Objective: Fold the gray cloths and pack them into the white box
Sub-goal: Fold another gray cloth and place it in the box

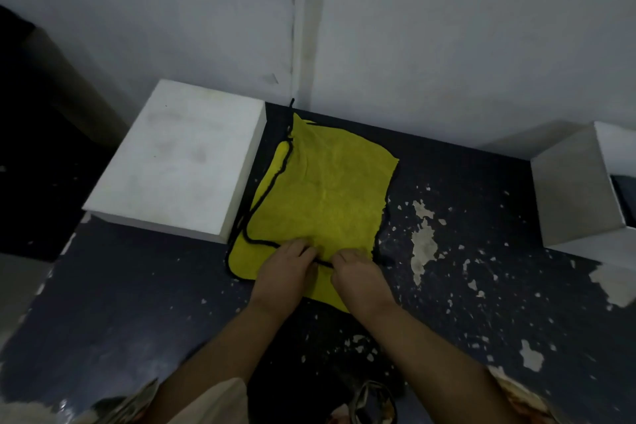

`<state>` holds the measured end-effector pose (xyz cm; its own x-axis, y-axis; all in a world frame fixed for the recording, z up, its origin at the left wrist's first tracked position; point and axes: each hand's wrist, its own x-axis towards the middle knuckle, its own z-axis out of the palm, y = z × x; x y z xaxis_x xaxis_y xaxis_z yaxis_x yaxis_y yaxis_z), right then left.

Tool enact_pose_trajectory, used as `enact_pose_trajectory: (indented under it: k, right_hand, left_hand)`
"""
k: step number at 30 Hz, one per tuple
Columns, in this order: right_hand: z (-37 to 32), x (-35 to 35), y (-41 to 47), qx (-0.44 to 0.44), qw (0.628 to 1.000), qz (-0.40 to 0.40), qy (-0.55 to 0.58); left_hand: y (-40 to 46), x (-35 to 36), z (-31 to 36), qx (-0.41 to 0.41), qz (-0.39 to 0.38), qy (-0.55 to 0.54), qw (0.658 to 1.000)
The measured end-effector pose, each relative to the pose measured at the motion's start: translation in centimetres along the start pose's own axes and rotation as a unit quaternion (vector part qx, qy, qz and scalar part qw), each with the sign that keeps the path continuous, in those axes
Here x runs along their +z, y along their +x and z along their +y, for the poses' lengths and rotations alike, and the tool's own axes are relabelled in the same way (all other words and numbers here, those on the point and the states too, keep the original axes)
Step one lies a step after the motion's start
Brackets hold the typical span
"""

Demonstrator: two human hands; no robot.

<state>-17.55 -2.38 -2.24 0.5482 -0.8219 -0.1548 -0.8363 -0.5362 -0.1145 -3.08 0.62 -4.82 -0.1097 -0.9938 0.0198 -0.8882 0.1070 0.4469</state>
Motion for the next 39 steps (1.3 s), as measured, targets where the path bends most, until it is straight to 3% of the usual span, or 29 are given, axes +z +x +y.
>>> enact_pose_trajectory:
  k: [6, 14, 19, 24, 31, 39]
  right_hand:
    - [-0.8, -0.6, 0.6, 0.032, 0.999, 0.013, 0.036]
    - [-0.5, -0.4, 0.1, 0.018, 1.000, -0.006, 0.000]
    - [1.0, 0.4, 0.5, 0.057, 0.992, -0.052, 0.102]
    - [3.1, -1.3, 1.0, 0.065, 0.991, -0.014, 0.120]
    - [5.1, -7.9, 2.9, 0.099, 0.977, 0.008, 0.190]
    - [8.5, -20.2, 3.8, 0.091, 0.947, 0.177, 0.250]
  left_hand:
    - [0.7, -0.2, -0.2, 0.003, -0.002, 0.004, 1.000]
    - [4.0, -1.1, -1.4, -0.046, -0.111, -0.068, 0.990]
    - [4.1, -1.6, -2.1, -0.035, -0.154, -0.087, 0.984]
    - [3.4, -2.8, -3.4, -0.063, -0.130, -0.063, 0.987]
    - [5.3, -8.0, -3.6, -0.091, -0.033, -0.040, 0.994]
    - [10.2, -17.6, 1.4, -0.027, 0.103, -0.035, 0.994]
